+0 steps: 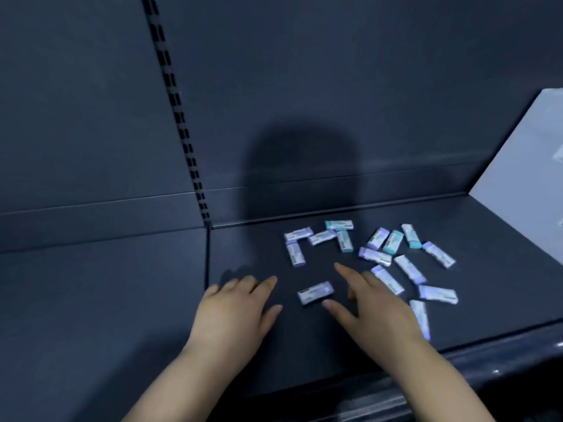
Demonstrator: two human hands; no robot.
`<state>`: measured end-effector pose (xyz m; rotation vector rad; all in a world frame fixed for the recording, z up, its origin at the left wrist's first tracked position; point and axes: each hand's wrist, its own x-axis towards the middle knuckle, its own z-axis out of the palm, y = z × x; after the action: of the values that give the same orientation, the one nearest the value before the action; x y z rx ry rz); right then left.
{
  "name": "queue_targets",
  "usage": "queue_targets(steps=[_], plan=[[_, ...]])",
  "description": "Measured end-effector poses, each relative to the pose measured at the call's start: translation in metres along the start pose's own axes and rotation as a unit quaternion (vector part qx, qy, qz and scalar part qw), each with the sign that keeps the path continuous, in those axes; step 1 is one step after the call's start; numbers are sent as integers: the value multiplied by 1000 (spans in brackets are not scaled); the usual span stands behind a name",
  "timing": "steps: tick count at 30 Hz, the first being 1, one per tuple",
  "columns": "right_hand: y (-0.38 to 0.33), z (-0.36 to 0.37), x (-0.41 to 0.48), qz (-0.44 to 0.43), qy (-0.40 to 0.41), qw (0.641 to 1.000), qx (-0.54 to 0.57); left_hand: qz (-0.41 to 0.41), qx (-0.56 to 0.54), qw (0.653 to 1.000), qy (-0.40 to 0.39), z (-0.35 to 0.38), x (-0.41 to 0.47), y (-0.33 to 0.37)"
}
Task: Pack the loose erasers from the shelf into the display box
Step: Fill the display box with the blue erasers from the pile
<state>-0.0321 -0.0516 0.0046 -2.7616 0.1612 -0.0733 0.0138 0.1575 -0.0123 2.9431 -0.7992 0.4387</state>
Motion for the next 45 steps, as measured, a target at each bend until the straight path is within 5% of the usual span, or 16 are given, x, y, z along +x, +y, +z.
queue_targets(steps=[14, 33, 45], plan=[[178, -64, 63, -67, -30, 997, -28, -73, -1, 997, -36, 29, 93, 162], [207, -60, 144, -39, -134, 990, -28, -144, 16, 977, -159, 50, 190, 210], [179, -79, 117, -82, -77, 992, 56, -222, -4, 974, -52, 19, 147, 174]])
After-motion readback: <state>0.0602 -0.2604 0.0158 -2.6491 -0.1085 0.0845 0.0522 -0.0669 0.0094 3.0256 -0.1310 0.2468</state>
